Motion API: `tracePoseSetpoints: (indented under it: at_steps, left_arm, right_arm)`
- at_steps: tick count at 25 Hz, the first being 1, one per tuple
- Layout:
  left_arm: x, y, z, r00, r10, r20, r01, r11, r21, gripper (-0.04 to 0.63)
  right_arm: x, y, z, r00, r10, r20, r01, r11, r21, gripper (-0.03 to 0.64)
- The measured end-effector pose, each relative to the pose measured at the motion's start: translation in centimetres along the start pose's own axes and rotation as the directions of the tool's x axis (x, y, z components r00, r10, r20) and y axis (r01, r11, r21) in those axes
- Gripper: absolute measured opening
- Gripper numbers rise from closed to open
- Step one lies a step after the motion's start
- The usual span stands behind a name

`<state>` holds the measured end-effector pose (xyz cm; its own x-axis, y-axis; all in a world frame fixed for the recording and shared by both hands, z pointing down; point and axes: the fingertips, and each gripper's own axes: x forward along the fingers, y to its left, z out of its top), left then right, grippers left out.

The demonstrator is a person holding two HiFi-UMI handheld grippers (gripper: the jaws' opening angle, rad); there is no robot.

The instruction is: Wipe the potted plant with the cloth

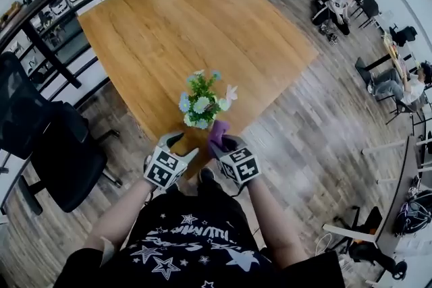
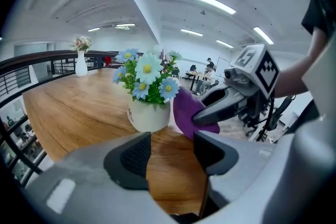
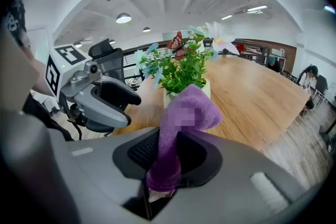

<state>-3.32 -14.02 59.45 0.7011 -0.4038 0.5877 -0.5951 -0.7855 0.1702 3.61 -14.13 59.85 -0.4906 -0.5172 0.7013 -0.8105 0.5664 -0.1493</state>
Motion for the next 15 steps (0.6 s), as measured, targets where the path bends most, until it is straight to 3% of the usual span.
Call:
tracePoseSetpoints:
  at_steps: [6,10,15]
  left_arm:
    - [-2.9,-0.2,-2.1,1.0,-0.023,0.013,0.023,0.999,-0.035,0.21]
    - [-4.9,1.5,-1.8,0.998,0.049,0.045,-0.048,0.999,-0.016,0.127]
    - [-6.1,1.9,-2.1,0.99,0.123,0.065,-0.117,0.989,-0.094,0.044]
  right_arm:
    - [-1.0,1.5,0.3,0.993,-0.078,0.085,0.074,0.996,0.043,0.086]
    - [-1.2,2.8,1.7,0.99,-0.069,0.125,0.071,0.997,-0.009,0.084]
    - [-1.2,2.8,2.4,0.987,-0.054,0.152,0.055,0.998,-0.004,0.083]
